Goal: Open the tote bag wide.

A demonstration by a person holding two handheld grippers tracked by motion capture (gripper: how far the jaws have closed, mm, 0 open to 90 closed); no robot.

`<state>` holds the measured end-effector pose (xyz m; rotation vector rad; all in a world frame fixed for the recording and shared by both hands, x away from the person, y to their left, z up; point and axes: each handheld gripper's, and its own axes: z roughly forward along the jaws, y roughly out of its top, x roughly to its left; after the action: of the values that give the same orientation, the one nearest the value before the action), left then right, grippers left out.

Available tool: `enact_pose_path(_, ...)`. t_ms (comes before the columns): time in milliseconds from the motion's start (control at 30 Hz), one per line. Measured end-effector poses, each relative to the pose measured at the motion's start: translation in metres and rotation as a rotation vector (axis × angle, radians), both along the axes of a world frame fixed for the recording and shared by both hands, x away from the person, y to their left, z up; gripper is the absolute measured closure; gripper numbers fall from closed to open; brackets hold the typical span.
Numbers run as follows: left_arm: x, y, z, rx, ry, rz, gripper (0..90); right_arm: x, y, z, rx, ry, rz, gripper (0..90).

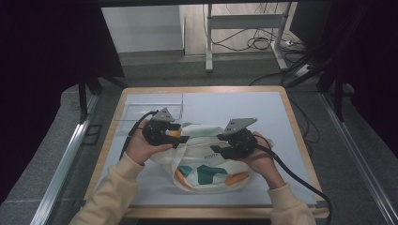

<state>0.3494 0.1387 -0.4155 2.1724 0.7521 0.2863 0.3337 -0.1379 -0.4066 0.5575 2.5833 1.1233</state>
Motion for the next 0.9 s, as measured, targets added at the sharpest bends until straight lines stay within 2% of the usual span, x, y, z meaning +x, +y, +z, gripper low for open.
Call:
enact_pose_path(67,0.003,-0.004,-0.003,0.006,0.005,-0.006,39.4,0.0,0.005,-0.007,-0.027,0.012,0.019,52.9)
enact_pose_path(200,0.005,-0.006,-0.007,0.022,0.012,-0.017,39.3,0.0,0.009,-0.012,-0.047,0.035,0.035,58.2)
enact_pose_path(267,0.006,-0.006,-0.008,0.016,0.021,-0.019,39.5,0.0,0.01,-0.014,-0.053,0.056,0.05,61.7)
enact_pose_path(400,0.008,-0.005,-0.011,0.006,0.041,-0.024,40.1,0.0,0.011,-0.018,-0.071,0.068,0.056,66.9)
enact_pose_path(433,0.008,-0.006,-0.013,0.021,0.051,-0.033,43.4,0.0,0.012,-0.018,-0.069,0.069,0.062,69.7)
enact_pose_path(633,0.006,-0.009,-0.015,0.048,0.073,-0.074,53.7,-0.001,0.011,-0.018,-0.071,0.072,0.067,73.7)
enact_pose_path(700,0.006,-0.01,-0.016,0.054,0.073,-0.079,59.0,-0.001,0.011,-0.018,-0.071,0.072,0.068,74.0)
enact_pose_path(733,0.005,-0.01,-0.017,0.059,0.06,-0.076,59.0,-0.001,0.011,-0.018,-0.071,0.073,0.068,74.6)
enact_pose_path(800,0.004,-0.011,-0.018,0.051,0.067,-0.093,72.7,-0.001,0.01,-0.019,-0.066,0.087,0.072,77.7)
enact_pose_path(900,0.004,-0.012,-0.02,0.064,0.067,-0.09,75.6,0.0,0.01,-0.021,-0.062,0.099,0.075,79.2)
